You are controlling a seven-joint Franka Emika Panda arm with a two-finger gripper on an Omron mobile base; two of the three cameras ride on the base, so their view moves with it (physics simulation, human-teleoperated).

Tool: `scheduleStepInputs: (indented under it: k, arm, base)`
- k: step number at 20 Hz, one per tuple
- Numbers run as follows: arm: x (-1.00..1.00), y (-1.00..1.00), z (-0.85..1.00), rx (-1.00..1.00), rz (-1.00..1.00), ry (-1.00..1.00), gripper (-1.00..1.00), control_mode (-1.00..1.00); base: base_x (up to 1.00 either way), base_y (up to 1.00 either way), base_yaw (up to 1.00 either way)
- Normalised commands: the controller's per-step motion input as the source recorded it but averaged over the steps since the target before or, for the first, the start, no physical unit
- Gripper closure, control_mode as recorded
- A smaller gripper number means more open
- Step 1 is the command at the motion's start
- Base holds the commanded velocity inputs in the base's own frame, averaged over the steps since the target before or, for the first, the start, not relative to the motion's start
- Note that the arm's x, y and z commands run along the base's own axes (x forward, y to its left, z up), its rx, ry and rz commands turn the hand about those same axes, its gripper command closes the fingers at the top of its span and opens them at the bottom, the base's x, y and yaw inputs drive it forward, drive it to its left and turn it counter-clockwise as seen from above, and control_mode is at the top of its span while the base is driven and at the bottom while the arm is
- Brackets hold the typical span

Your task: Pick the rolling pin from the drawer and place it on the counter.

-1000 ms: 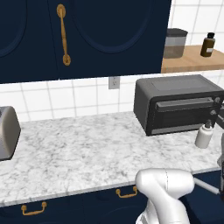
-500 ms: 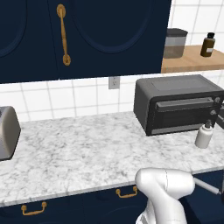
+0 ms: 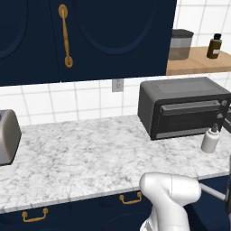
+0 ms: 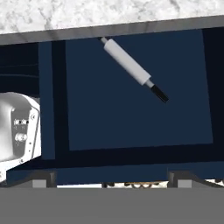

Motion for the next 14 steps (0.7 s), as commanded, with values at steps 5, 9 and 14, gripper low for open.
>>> scheduleStepInputs:
  k: [5,9,14]
  arm:
    - [0.02,-0.02,-0.42,0.0,0.11,0.0,-1.0,-1.0]
    - [0.0,-0.11,-0.18,0.04,0.15,0.0,-1.0,-1.0]
    - [0.08,-0.08,-0.13,0.03,0.1,0.0,-1.0,-1.0]
  base:
    - [0.0,0.0,0.0]
    - [0.0,0.0,0.0]
    - [0.0,0.0,0.0]
